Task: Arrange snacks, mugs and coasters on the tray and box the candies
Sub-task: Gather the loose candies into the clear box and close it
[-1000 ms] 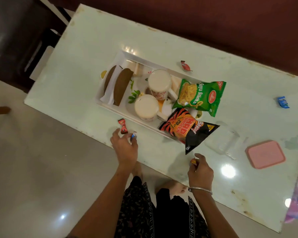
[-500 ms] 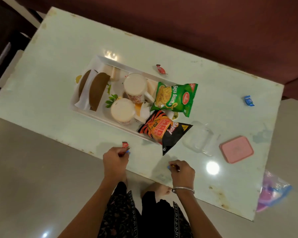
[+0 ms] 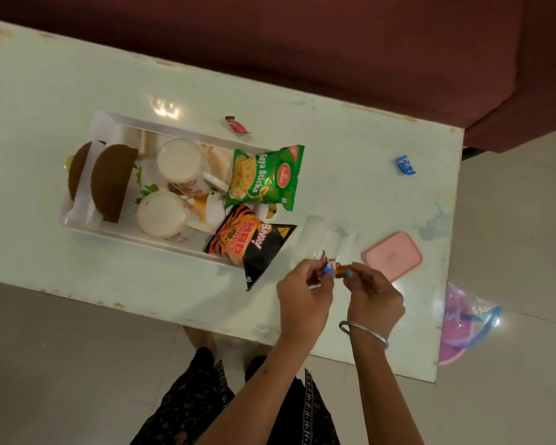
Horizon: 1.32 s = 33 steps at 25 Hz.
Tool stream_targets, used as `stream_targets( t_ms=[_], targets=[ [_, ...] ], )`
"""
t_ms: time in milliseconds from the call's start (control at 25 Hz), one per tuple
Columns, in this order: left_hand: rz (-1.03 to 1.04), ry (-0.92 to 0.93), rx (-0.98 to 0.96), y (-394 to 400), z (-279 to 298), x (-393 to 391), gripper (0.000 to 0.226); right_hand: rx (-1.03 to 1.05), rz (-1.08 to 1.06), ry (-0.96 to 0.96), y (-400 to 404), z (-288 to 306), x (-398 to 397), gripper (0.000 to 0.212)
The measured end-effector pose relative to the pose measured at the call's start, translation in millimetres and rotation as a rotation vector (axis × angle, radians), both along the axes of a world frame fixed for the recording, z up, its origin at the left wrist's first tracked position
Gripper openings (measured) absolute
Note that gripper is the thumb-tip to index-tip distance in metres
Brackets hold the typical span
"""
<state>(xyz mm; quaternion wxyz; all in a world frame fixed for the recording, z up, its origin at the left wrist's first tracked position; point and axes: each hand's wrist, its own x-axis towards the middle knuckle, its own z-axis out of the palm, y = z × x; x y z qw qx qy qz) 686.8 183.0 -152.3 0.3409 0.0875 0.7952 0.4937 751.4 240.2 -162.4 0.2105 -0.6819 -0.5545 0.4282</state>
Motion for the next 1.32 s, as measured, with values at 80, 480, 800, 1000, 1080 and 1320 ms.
stream_targets(
  t_ms=[80, 480, 800, 1000, 1080, 1320],
  targets=[
    [-0.049, 0.042, -0.001, 22.1, -4.3, -3.6, 0.022, 0.006, -0.028, -0.01, 14.1, -1.6, -4.6, 0.014],
    [-0.044, 0.019, -0.113, 45.3, -14.8, 0.6, 0.023, 0.092, 0.147, -0.065, 67.5, -15.2, -10.5, 0.012],
    [-0.074, -0.031, -0.043, 47.0, 1.1, 10.0, 0.021, 0.082, 0.544, -0.401, 197.7, -53.4, -42.9, 0.071],
    [-0.115, -0.06, -0.023, 49.6, 9.4, 0.9, 0.022, 0.121, 0.786, -0.532, 237.2, -73.1, -53.2, 0.05],
    [-0.105, -0.07, -0.026, 48.9, 9.4, -5.4, 0.022, 0.188, 0.726, -0.554, 223.8, -76.5, -49.7, 0.036],
    [-0.078, -0.137, 0.042, 49.4, 29.9, -34.1, 0.021, 0.161, 0.342, -0.361, 162.5, -62.4, -33.8, 0.021]
  ],
)
